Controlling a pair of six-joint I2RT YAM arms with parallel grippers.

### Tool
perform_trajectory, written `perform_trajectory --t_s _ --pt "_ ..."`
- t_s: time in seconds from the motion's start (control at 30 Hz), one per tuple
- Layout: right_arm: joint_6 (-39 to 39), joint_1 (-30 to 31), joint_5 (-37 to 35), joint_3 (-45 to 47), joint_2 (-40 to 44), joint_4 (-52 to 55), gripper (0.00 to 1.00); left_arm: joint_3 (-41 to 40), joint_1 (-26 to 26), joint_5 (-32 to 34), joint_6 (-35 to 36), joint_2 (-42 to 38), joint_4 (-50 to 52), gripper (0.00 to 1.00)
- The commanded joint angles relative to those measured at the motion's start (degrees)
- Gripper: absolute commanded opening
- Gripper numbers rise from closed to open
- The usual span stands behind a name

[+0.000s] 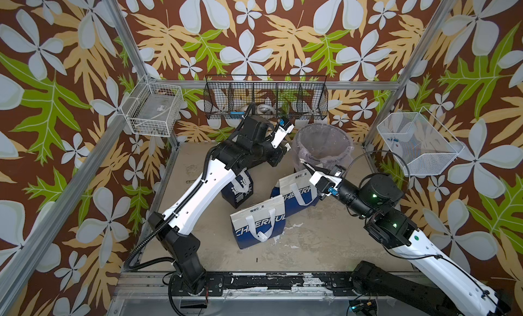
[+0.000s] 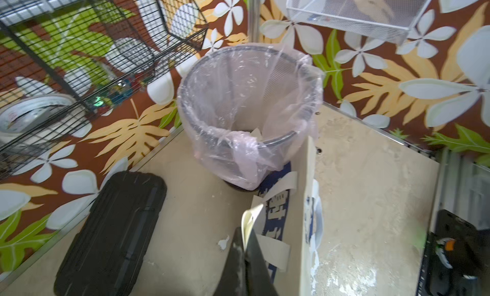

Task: Shred takeout receipts and throw away
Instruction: Shred the takeout receipt.

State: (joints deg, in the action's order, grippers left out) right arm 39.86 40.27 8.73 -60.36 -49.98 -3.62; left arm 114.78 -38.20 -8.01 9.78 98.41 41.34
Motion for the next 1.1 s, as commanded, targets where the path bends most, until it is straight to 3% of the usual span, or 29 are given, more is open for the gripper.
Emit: perform_trajectory --t_s 0.0,0.23,0.37,0.53,0.6,0.73,0.87,1.07 --pt "-7.64 -4.76 4.35 -0.18 1.39 -4.95 0.00 1.83 0.01 6.88 -0.55 2.02 0.00 0.00" --pt "-27.61 -25.41 22.51 -8.20 -8.32 2.19 0.00 -0.86 0.05 -12.75 -4.38 0.07 -13.66 0.00" --pt "-32.32 -29.71 34.98 -12.08 -14.28 5.50 0.00 -1.43 -0.04 -22.85 -7.23 0.75 -20.37 0.00" --pt "-34.37 -31.13 28.87 -15.40 -19.60 8.41 0.00 -1.76 -0.08 -26.18 -11.05 2.34 -28.49 0.00" --pt "-33.18 -31.29 21.68 -18.26 -22.92 11.79 0.08 0.94 -0.10 -26.21 -11.94 4.93 -28.60 0.00" --pt "-34.58 -34.98 17.57 -21.92 -29.50 13.76 0.12 0.42 -0.12 -24.59 -14.65 7.45 -34.03 0.00" --pt "-34.33 -36.40 17.17 -25.52 -34.52 16.15 0.29 -2.43 -0.06 -20.81 -18.06 9.96 -44.26 0.00" --pt "-33.18 -37.54 13.87 -28.47 -39.58 18.67 0.51 3.41 -0.04 -19.92 -20.99 18.75 -48.08 0.00"
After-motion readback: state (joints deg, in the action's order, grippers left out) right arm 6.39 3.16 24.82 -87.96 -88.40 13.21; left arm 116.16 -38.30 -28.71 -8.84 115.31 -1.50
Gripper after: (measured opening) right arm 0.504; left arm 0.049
